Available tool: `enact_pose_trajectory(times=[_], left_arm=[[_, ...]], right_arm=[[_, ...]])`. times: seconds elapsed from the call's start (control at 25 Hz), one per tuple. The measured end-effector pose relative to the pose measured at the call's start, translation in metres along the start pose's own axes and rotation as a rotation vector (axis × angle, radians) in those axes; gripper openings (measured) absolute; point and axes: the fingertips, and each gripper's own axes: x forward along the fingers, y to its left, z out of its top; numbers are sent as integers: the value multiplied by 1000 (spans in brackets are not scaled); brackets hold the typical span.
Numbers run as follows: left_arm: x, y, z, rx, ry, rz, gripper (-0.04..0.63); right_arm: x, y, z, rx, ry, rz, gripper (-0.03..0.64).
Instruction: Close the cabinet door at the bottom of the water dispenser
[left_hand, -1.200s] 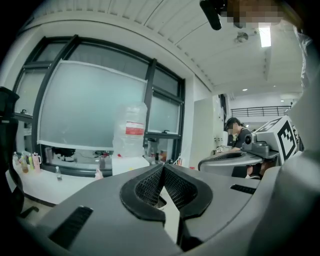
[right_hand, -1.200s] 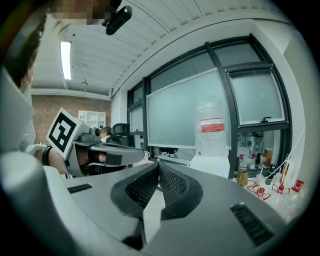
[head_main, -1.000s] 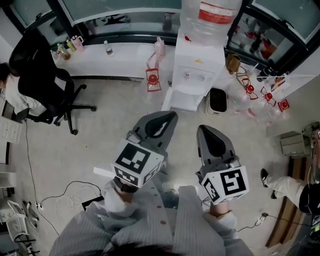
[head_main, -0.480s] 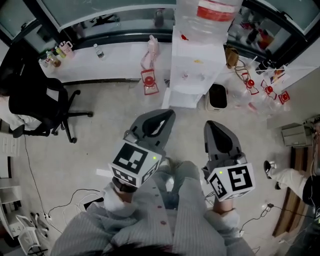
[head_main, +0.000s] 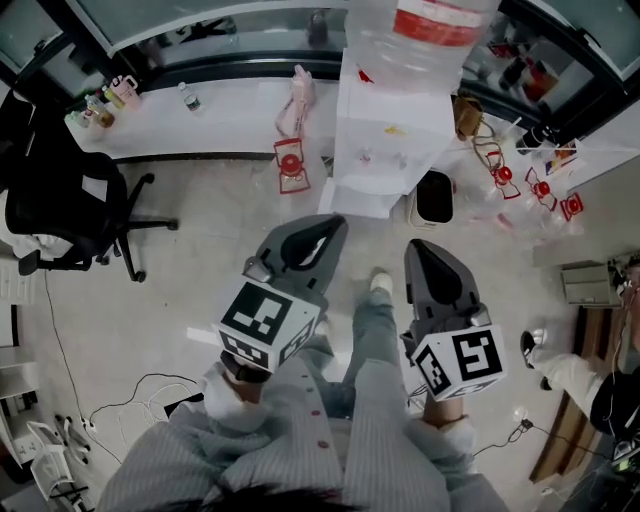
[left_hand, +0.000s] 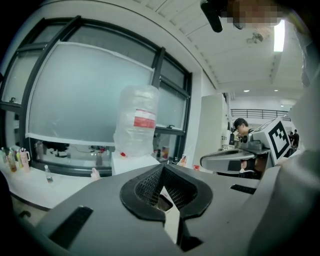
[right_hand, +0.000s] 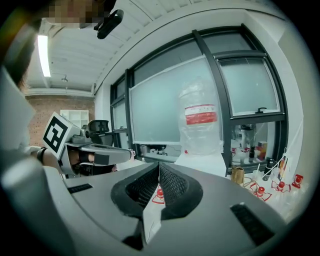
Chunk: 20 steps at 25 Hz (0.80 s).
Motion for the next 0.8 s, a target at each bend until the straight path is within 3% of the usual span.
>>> enact_pose_trajectory(times=[0.44, 0.8], left_arm=[[115, 39, 36, -43, -26, 134, 11], [167, 73, 45, -131, -49, 325, 11]], right_arm=[[85, -92, 31, -57, 20, 164, 14], [148, -129, 42, -126, 72, 381, 14]])
